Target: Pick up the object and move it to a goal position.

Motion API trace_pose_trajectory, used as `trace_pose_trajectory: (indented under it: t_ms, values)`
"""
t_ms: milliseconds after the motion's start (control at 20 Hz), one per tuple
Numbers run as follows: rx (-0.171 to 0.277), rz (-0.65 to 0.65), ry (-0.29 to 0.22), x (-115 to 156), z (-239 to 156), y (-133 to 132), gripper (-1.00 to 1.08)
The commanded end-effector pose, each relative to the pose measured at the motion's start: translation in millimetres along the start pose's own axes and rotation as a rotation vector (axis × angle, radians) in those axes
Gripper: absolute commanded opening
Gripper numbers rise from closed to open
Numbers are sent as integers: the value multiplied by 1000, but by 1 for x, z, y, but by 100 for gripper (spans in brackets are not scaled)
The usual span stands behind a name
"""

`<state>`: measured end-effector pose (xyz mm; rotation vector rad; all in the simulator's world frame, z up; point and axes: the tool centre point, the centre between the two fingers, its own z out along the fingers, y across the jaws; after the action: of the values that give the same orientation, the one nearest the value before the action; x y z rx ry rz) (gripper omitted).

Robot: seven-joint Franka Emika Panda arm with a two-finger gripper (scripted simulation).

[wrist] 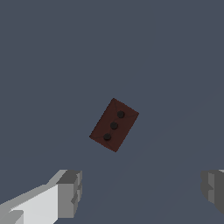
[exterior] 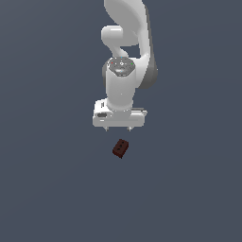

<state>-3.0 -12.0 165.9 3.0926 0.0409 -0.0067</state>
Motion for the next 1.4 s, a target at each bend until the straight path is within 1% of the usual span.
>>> trace_pose_trajectory:
  t_ms: [0, 300, 900, 1150, 1350]
  values:
    - [3, 25, 0, 1, 4, -1, 100]
    - [16, 131, -1, 7, 21, -4, 100]
    - [42, 431, -6, 20, 69, -12, 100]
    - [47, 506, -8, 23, 82, -14, 100]
    - [48, 537, -8, 24, 87, -15, 100]
